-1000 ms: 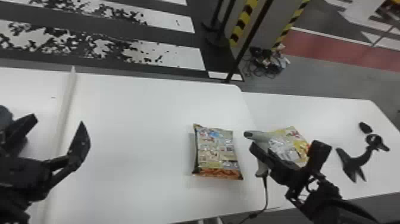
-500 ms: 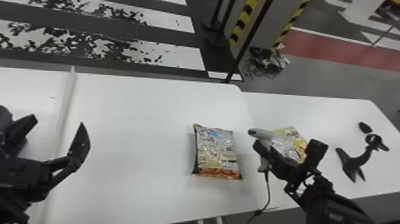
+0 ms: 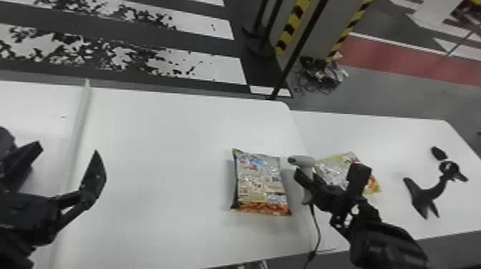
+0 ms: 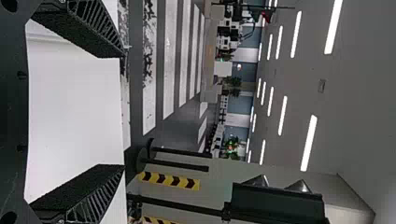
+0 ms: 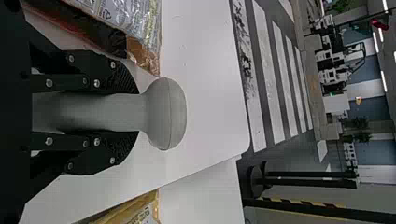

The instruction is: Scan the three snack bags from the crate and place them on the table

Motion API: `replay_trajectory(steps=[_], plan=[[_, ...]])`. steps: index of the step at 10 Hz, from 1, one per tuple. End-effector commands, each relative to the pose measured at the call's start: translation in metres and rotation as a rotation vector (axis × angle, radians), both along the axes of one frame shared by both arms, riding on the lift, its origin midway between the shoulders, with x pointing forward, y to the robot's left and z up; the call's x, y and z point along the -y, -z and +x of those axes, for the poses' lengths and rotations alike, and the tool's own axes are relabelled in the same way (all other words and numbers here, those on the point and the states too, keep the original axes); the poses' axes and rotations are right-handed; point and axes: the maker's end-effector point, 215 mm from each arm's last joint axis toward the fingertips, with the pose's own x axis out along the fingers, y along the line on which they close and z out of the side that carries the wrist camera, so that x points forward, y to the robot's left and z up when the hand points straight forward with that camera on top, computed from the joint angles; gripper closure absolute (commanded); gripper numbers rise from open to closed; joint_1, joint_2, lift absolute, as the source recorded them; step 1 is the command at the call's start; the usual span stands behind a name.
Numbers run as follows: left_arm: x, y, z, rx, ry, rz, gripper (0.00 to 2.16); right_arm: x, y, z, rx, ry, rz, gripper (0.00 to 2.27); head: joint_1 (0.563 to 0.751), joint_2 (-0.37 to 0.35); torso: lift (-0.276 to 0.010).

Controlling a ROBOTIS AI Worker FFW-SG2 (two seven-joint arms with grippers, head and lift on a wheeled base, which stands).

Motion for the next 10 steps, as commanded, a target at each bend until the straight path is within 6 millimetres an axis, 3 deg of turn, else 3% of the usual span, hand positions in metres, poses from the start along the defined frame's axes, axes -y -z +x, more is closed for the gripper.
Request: replay_trajectory(steps=[1,4,5,6,8,10], plan=[[-0.002,0.002,-0.001,0.000,-0.004,0.000,0.02,0.009,0.012,0.003,-0.024,-0.003,-0.024,2.24,0.695,-0.350,-0.062],[0.002,0.004,0.000,-0.003,0.001,-0.007,0.02,0.028,0.022,-0.002,-0.070,0.006,-0.064,2.13,0.695,-0.350,-0.062],[0.004,0.003,0.001,0.002,0.005,-0.008,0.02,0.029,0.022,-0.006,-0.070,0.005,-0.057,1.38,0.695,-0.350,-0.062],[0.008,0.003,0.001,0.003,0.013,0.000,0.02,0.026,0.020,-0.010,-0.072,-0.023,-0.043,0.00,0.695,-0.350,-0.062],[0.011,0.003,0.002,0.001,0.015,0.000,0.02,0.013,0.007,-0.014,-0.060,-0.051,-0.036,0.01,0.695,-0.350,-0.062],[0.011,0.003,0.002,0.004,0.012,-0.001,0.02,-0.008,-0.029,-0.018,-0.005,-0.050,0.029,0.09,0.695,-0.350,-0.062]])
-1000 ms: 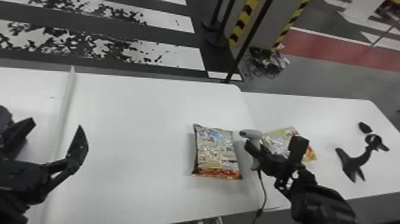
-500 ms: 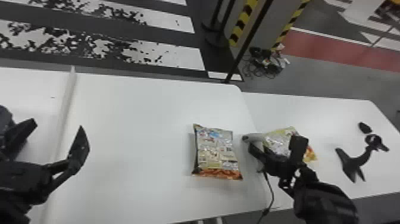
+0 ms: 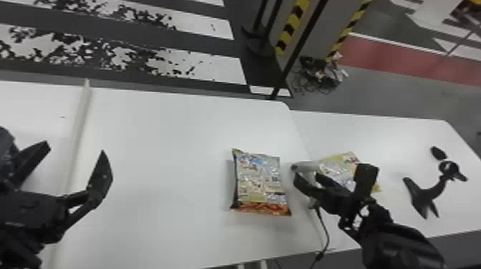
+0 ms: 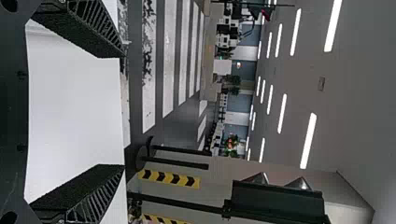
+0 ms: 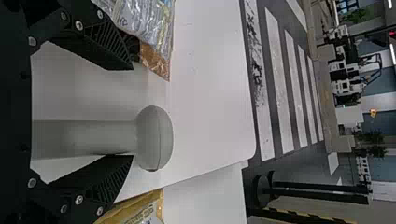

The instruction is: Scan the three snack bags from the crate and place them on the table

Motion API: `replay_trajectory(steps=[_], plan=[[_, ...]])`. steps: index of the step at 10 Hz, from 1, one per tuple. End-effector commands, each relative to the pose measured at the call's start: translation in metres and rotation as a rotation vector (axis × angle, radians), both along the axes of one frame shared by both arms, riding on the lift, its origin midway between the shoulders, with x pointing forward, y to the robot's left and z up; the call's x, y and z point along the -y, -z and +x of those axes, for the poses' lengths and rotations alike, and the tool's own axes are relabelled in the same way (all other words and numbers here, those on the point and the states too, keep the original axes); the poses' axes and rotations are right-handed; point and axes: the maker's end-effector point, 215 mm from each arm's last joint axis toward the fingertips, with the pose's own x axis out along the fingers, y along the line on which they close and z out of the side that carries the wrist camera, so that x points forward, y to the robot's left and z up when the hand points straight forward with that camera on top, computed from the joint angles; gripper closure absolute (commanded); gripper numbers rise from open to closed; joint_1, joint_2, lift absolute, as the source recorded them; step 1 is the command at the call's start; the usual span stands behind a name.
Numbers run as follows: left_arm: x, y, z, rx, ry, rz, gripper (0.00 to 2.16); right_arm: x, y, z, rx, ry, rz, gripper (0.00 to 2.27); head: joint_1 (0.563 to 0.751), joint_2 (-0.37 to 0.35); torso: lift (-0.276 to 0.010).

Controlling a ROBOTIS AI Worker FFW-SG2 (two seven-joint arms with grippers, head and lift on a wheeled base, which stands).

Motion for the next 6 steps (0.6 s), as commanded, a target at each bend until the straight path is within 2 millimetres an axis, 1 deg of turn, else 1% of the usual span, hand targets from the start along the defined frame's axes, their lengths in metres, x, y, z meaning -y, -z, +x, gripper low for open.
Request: replay_trajectory(steps=[1,2,3,4,5,6], plan=[[0.001,0.000,0.000,-0.001,0.001,-0.001,0.02,-0.019,-0.033,-0.003,0.037,-0.010,0.060,0.09,0.695,-0.350,-0.062],[0.004,-0.001,-0.001,0.001,0.006,-0.004,0.02,-0.033,-0.047,-0.009,0.032,-0.027,0.100,0.09,0.695,-0.350,-0.062],[0.006,-0.002,-0.001,0.003,0.008,-0.007,0.02,-0.049,-0.054,-0.014,0.010,-0.056,0.146,0.09,0.695,-0.350,-0.062],[0.006,-0.003,-0.001,0.005,0.008,-0.007,0.02,-0.064,-0.051,-0.022,-0.037,-0.082,0.192,0.09,0.695,-0.350,-0.062],[0.007,-0.002,-0.001,0.003,0.010,-0.007,0.02,-0.069,-0.051,-0.024,-0.045,-0.090,0.210,0.11,0.695,-0.350,-0.062],[0.007,-0.003,-0.002,0.006,0.011,-0.006,0.02,-0.080,-0.044,-0.031,-0.090,-0.101,0.270,0.11,0.695,-0.350,-0.062]])
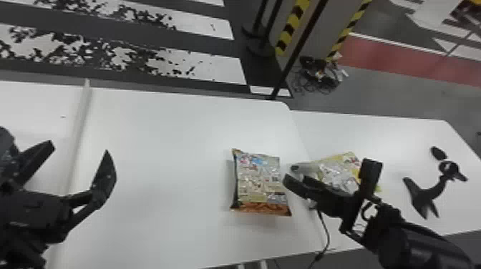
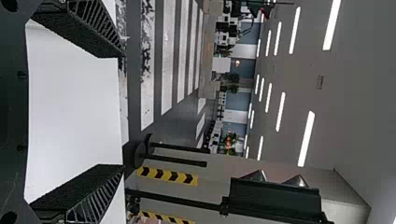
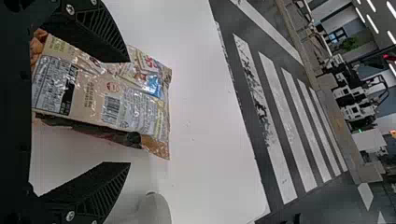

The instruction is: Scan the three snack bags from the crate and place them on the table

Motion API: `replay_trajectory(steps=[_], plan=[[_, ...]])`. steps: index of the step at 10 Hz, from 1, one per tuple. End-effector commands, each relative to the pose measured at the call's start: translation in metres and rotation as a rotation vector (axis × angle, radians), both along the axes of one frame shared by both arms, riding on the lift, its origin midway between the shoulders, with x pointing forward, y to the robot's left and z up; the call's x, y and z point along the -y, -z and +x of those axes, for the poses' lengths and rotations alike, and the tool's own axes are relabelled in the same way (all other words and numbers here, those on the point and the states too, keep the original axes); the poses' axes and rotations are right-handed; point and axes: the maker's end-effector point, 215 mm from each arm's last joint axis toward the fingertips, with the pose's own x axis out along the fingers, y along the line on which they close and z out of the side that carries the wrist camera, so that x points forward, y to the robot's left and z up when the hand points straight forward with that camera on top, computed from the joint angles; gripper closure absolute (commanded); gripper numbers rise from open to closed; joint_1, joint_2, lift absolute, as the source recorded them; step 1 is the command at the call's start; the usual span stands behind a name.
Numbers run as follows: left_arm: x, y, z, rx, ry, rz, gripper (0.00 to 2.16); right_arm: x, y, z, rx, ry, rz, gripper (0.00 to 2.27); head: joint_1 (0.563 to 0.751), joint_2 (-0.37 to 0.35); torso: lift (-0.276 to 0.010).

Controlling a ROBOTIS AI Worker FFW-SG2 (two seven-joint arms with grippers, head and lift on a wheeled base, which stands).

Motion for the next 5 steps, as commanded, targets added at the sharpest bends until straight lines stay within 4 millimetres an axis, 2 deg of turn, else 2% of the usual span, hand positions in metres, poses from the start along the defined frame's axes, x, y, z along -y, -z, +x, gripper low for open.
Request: replay_trajectory(steps=[1,5], plan=[[-0.001,0.001,-0.001,-0.001,0.000,0.003,0.02,-0.007,0.007,-0.006,-0.047,-0.004,0.043,0.11,0.695,-0.350,-0.062],[-0.001,0.002,-0.001,-0.002,0.000,0.003,0.02,-0.018,0.037,-0.002,-0.108,-0.008,0.116,0.11,0.695,-0.335,-0.062]])
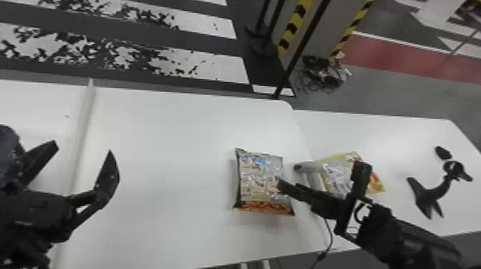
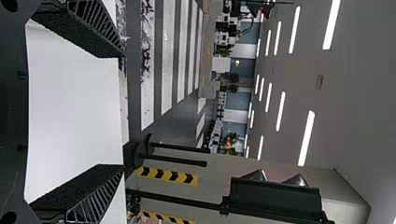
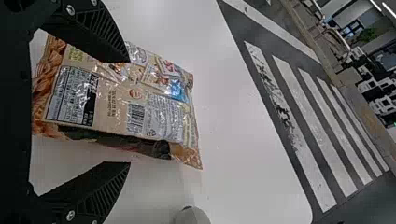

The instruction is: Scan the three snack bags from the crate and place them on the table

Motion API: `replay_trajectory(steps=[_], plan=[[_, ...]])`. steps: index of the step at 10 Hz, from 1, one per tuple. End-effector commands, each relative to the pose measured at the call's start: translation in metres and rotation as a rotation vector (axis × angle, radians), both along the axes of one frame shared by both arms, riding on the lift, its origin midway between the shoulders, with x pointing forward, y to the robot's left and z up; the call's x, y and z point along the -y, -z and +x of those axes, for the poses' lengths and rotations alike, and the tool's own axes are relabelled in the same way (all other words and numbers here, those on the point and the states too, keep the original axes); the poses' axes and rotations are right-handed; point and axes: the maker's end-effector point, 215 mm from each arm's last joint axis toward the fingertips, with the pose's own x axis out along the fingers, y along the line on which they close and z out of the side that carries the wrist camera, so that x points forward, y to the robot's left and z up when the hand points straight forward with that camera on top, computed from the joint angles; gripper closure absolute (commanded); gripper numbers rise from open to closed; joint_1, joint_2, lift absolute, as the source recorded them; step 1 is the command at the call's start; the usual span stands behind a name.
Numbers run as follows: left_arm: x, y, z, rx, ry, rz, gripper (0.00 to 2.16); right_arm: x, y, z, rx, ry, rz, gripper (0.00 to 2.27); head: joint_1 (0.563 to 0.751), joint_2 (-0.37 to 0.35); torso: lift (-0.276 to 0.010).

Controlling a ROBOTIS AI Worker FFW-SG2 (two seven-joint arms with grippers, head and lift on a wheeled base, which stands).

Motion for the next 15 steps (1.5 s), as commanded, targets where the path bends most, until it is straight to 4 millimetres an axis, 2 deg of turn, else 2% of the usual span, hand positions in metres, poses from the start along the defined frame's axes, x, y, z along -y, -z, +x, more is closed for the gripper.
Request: replay_trajectory(steps=[1,4,5,6,7,8,11,12,14,15], plan=[[-0.001,0.001,0.001,-0.001,-0.002,0.000,0.02,-0.007,0.010,0.002,-0.015,-0.013,0.004,0.11,0.695,-0.333,-0.062],[0.000,0.001,0.002,0.000,-0.001,-0.001,0.02,-0.020,0.023,0.008,-0.037,-0.048,0.025,0.12,0.695,-0.309,-0.062],[-0.002,0.001,0.003,0.001,-0.003,0.001,0.02,-0.024,0.024,0.010,-0.038,-0.059,0.054,0.53,0.695,-0.304,-0.062],[-0.003,0.001,0.003,0.001,-0.004,0.003,0.02,-0.025,0.026,0.008,-0.060,-0.068,0.065,1.73,0.695,-0.296,-0.062],[-0.005,0.001,0.004,0.001,-0.007,0.004,0.02,-0.033,0.025,0.006,-0.066,-0.096,0.084,2.15,0.695,-0.290,-0.062],[-0.004,0.003,0.005,0.000,-0.006,0.004,0.02,-0.039,0.020,0.006,-0.053,-0.113,0.098,2.24,0.695,-0.283,-0.062],[-0.005,0.002,0.006,0.001,-0.008,0.003,0.02,-0.043,0.007,0.010,-0.024,-0.118,0.108,2.24,0.695,-0.266,-0.062],[-0.006,0.002,0.006,0.001,-0.009,0.004,0.02,-0.044,-0.005,0.014,0.001,-0.106,0.147,2.24,0.695,-0.264,-0.062],[-0.008,0.004,0.006,-0.003,-0.022,0.004,0.02,-0.033,-0.047,0.026,0.090,-0.049,0.293,2.24,0.695,-0.261,-0.062],[-0.008,0.004,0.006,-0.003,-0.022,0.004,0.02,-0.012,-0.072,0.035,0.158,0.002,0.336,2.24,0.695,-0.261,-0.062]])
